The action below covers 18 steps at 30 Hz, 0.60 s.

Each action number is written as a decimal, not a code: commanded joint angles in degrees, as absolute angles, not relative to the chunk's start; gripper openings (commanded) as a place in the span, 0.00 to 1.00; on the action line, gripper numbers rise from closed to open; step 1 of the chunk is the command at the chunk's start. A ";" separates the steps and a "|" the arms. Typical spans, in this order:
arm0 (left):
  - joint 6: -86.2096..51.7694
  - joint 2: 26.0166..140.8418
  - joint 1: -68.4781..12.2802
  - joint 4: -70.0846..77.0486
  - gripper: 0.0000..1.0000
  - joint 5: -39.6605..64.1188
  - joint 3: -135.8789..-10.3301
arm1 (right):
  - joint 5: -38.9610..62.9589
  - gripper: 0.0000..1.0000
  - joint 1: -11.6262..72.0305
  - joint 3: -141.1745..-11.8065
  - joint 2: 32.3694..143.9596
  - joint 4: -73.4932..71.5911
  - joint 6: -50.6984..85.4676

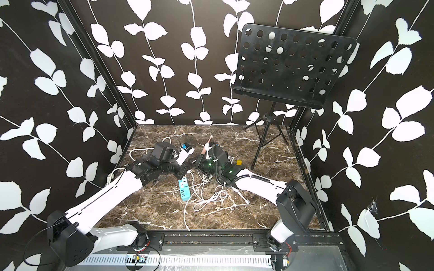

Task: Charge the electric toothbrush
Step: Pick up the charging cable from the center of the board.

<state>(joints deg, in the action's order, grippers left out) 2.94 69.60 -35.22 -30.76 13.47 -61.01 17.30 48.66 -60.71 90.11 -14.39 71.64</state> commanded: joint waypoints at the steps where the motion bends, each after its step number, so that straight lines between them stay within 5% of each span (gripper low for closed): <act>1: 2.70 67.42 -35.51 -27.64 0.00 15.98 -60.97 | 17.22 0.23 49.39 -62.89 90.99 -17.13 72.43; 7: 1.67 65.23 -35.55 -26.46 0.00 13.90 -58.04 | 15.55 0.00 49.48 -62.31 90.12 -16.99 72.04; 18: 3.72 60.13 -35.51 -24.57 0.26 17.62 -50.25 | 14.06 0.00 49.74 -63.02 87.58 -12.21 70.33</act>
<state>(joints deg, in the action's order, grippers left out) 2.63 61.23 -35.38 -25.74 14.83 -52.03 15.59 49.67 -61.23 90.04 -12.14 70.22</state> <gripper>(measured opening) 0.245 0.048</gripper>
